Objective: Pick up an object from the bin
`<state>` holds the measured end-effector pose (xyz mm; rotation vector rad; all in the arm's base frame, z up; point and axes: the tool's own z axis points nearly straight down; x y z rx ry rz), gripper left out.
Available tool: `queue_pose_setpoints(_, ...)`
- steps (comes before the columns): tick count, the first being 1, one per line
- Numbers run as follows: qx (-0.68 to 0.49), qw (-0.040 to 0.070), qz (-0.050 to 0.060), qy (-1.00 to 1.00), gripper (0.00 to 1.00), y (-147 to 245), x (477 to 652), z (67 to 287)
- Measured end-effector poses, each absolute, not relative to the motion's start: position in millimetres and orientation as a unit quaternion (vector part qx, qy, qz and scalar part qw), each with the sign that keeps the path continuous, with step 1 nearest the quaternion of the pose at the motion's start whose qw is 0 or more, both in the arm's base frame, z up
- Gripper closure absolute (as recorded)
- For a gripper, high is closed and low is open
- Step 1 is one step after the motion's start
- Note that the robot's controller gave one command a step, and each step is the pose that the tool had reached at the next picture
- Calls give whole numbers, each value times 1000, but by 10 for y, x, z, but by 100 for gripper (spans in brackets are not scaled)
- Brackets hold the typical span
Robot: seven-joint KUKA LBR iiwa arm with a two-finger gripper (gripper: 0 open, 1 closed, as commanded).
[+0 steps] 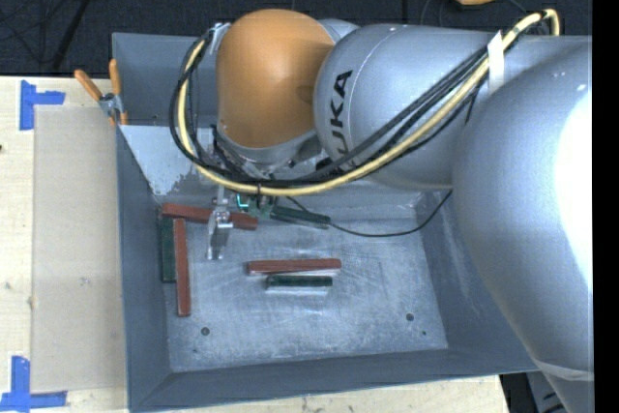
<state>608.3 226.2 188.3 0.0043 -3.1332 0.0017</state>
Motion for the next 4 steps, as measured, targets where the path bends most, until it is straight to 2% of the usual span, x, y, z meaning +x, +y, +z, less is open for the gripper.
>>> queue_pose_setpoints(1,0,0,0,-1000,0,2253,6103,1931)
queue_pose_setpoints(2,4,-4,-2,-1000,0,2106,6138,1501)
queue_pose_setpoints(3,56,0,0,-998,0,1940,6094,973)
queue_pose_setpoints(4,34,-5,-3,-999,0,1667,6007,931)
